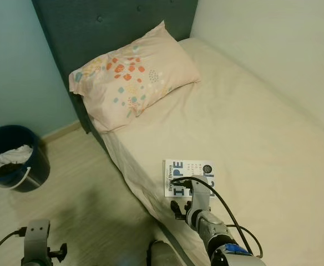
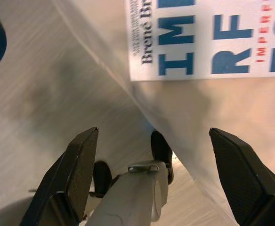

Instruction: Clean up the room

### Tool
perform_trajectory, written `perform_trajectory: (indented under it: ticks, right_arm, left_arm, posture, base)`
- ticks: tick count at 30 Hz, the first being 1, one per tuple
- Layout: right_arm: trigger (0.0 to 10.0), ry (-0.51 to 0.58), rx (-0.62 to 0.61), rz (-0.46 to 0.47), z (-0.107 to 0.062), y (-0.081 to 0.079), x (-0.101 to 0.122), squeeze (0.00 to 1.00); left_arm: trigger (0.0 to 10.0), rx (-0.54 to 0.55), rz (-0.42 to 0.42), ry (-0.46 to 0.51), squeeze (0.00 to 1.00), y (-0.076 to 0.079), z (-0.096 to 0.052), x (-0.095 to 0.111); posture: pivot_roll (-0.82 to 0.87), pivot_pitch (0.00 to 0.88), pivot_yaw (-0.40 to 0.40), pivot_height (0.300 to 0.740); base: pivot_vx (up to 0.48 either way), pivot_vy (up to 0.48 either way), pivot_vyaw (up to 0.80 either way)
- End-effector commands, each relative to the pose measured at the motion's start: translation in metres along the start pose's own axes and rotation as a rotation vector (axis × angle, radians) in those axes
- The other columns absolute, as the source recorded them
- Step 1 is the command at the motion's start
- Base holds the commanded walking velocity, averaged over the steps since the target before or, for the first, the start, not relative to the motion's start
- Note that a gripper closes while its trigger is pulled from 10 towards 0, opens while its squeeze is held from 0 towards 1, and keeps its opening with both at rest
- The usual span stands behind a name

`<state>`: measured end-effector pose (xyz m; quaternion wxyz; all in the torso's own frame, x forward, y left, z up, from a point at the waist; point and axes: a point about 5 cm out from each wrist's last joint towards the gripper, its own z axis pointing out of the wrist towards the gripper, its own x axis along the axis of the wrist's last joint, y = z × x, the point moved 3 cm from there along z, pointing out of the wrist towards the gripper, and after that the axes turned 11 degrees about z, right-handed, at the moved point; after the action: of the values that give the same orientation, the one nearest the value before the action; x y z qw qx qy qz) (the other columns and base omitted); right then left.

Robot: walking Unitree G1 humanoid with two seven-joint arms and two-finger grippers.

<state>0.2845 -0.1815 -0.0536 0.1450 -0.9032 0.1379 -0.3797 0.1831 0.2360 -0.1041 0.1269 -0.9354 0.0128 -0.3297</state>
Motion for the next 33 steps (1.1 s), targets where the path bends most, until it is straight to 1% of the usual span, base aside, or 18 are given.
perform_trajectory:
  ticks: [1, 4, 5, 7, 8, 10, 11, 13, 14, 16, 19, 20, 22, 25, 26, 28, 31, 33]
  right_arm:
    - [10.0, 0.004, -0.022, 0.068, -0.001, 0.006, -0.001, 0.00]
    - [10.0, 0.029, -0.016, 0.125, -0.001, 0.006, 0.004, 0.00]
    - [10.0, 0.029, -0.016, 0.125, -0.001, 0.006, 0.004, 0.00]
    - [10.0, 0.065, -0.011, 0.202, -0.001, 0.006, 0.013, 0.00]
    - [10.0, 0.065, -0.011, 0.202, -0.001, 0.006, 0.013, 0.00]
    - [10.0, 0.103, -0.017, 0.306, -0.002, 0.008, 0.021, 0.00]
    - [10.0, 0.103, -0.017, 0.306, -0.002, 0.008, 0.021, 0.00]
    - [10.0, 0.123, -0.028, 0.374, -0.002, 0.010, 0.024, 0.00]
    - [10.0, 0.123, -0.028, 0.374, -0.002, 0.010, 0.024, 0.00]
    - [10.0, 0.161, -0.036, 0.480, -0.003, 0.013, 0.030, 0.00]
    - [10.0, 0.195, -0.027, 0.568, -0.003, 0.013, 0.036, 0.00]
    - [10.0, 0.195, -0.027, 0.568, -0.003, 0.013, 0.036, 0.00]
    - [10.0, 0.230, -0.009, 0.637, -0.003, 0.013, 0.042, 0.00]
    - [10.0, 0.247, 0.003, 0.663, -0.003, 0.012, 0.046, 0.00]
    - [10.0, 0.258, 0.011, 0.679, -0.003, 0.012, 0.048, 0.00]
    - [10.0, 0.305, 0.108, 0.739, -0.003, 0.001, 0.062, 0.00]
    - [10.0, 0.332, 0.158, 0.765, -0.003, -0.004, 0.069, 0.00]
    - [10.0, 0.388, 0.231, 0.794, -0.005, -0.011, 0.083, 0.00]
  left_arm:
    - [10.0, -0.007, -0.016, -0.018, 0.00, 0.001, -0.002, -0.008]
    - [10.0, -0.034, -0.014, 0.004, 0.00, 0.004, -0.002, -0.004]
    - [10.0, -0.034, -0.014, 0.004, 0.00, 0.004, -0.002, -0.004]
    - [10.0, -0.067, -0.006, 0.032, 0.00, 0.009, -0.001, 0.001]
    - [10.0, -0.067, -0.006, 0.032, 0.00, 0.009, -0.001, 0.001]
    - [10.0, -0.052, 0.003, 0.059, 0.00, 0.007, -0.001, 0.007]
    - [10.0, -0.052, 0.003, 0.059, 0.00, 0.007, -0.001, 0.007]
    - [10.0, -0.042, 0.000, 0.077, 0.00, 0.004, 0.000, 0.010]
    - [10.0, -0.042, 0.000, 0.077, 0.00, 0.004, 0.000, 0.010]
    - [10.0, -0.024, -0.020, 0.124, 0.00, -0.002, 0.001, 0.020]
    - [10.0, 0.008, -0.049, 0.191, 0.00, -0.013, 0.002, 0.035]
    - [10.0, 0.008, -0.049, 0.191, 0.00, -0.013, 0.002, 0.035]
    - [10.0, 0.034, -0.063, 0.267, 0.00, -0.024, 0.003, 0.054]
    - [10.0, 0.043, -0.064, 0.301, 0.00, -0.028, 0.003, 0.063]
    - [10.0, 0.047, -0.063, 0.322, 0.00, -0.031, 0.002, 0.068]
    - [10.0, 0.055, -0.049, 0.389, 0.00, -0.038, 0.000, 0.082]
    - [10.0, 0.056, -0.039, 0.421, 0.00, -0.040, -0.001, 0.087]
    - [10.0, 0.052, -0.009, 0.467, 0.00, -0.040, -0.004, 0.092]
  posture:
    - [-0.08, 0.080, 0.020, 0.675]
    - [-0.08, 0.085, 0.023, 0.665]
    - [-0.08, 0.085, 0.023, 0.665]
    - [-0.08, 0.089, 0.024, 0.655]
    - [-0.08, 0.089, 0.024, 0.655]
    - [-0.07, 0.101, 0.030, 0.640]
    - [-0.07, 0.101, 0.030, 0.640]
    - [-0.07, 0.109, 0.035, 0.630]
    - [-0.07, 0.109, 0.035, 0.630]
    - [-0.06, 0.127, 0.039, 0.620]
    - [-0.05, 0.143, 0.041, 0.605]
    - [-0.05, 0.143, 0.041, 0.605]
    - [-0.04, 0.166, 0.046, 0.595]
    - [-0.03, 0.169, 0.047, 0.590]
    - [-0.03, 0.169, 0.047, 0.585]
    - [-0.01, 0.203, 0.065, 0.575]
    - [0.00, 0.219, 0.067, 0.570]
    - [0.01, 0.236, 0.072, 0.565]
  base:
    - [0.000, 0.000, 0.00]
    - [0.000, 0.000, 0.00]
    - [0.000, 0.000, 0.00]
    - [0.000, 0.000, 0.00]
    - [0.000, 0.000, 0.00]
    - [0.000, 0.000, 0.00]
    - [0.000, 0.000, 0.00]
    - [0.000, 0.000, 0.00]
    - [0.000, 0.000, 0.00]
    - [0.000, 0.000, 0.00]
    - [0.000, 0.000, 0.00]
    - [0.000, 0.000, 0.00]
    - [0.000, 0.000, 0.00]
    - [0.000, 0.000, 0.00]
    - [0.000, 0.000, 0.00]
    - [0.000, 0.000, 0.00]
    - [0.000, 0.000, 0.00]
    - [0.000, 0.000, 0.00]
